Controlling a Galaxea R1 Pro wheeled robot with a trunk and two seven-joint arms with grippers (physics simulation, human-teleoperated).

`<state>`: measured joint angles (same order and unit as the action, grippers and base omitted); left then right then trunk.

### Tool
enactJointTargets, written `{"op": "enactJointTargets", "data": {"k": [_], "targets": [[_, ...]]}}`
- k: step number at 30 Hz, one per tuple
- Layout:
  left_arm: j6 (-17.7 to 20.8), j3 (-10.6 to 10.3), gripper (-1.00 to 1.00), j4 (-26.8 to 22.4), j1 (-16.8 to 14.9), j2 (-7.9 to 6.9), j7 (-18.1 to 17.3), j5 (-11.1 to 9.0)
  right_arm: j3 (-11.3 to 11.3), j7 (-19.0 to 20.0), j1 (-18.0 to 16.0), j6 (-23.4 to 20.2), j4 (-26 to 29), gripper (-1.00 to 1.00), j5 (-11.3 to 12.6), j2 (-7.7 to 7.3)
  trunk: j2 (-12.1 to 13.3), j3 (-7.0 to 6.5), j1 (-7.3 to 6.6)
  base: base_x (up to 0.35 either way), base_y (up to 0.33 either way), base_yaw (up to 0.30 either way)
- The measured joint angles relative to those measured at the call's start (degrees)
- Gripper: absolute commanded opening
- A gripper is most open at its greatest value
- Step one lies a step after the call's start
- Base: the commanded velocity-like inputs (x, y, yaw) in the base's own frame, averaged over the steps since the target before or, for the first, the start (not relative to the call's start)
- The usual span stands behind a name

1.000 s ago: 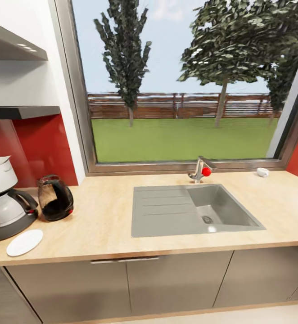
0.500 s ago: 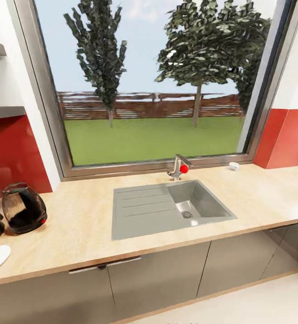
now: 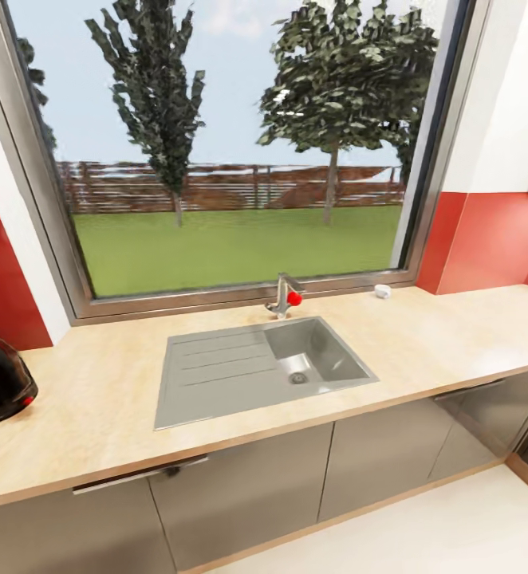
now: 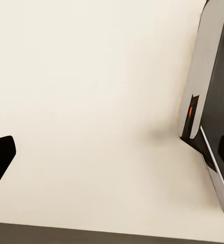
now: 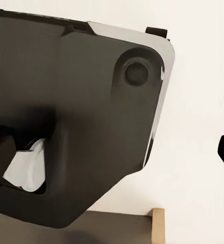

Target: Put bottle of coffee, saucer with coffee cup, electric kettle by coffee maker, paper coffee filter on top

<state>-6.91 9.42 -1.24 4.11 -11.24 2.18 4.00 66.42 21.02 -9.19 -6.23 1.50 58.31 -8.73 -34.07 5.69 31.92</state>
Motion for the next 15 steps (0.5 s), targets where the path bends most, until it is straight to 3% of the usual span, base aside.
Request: {"op": "enactJointTargets", "data": {"k": [4,15], "targets": [[0.0,0.1,1.00,0.0,0.0,0.06,0.1,0.0,0.1,0.0,0.0,3.0,0.1,1.00,0.0,0.07,0.0,0.00,0.00,0.000,-0.274,0.000],[-0.2,0.3,1.00,0.0,0.0,0.10,0.1,-0.1,0.1,0.0,0.0,3.6,0.1,1.00,0.2,0.07,0.0,0.00,-0.01,0.015,-0.274,0.000]]}}
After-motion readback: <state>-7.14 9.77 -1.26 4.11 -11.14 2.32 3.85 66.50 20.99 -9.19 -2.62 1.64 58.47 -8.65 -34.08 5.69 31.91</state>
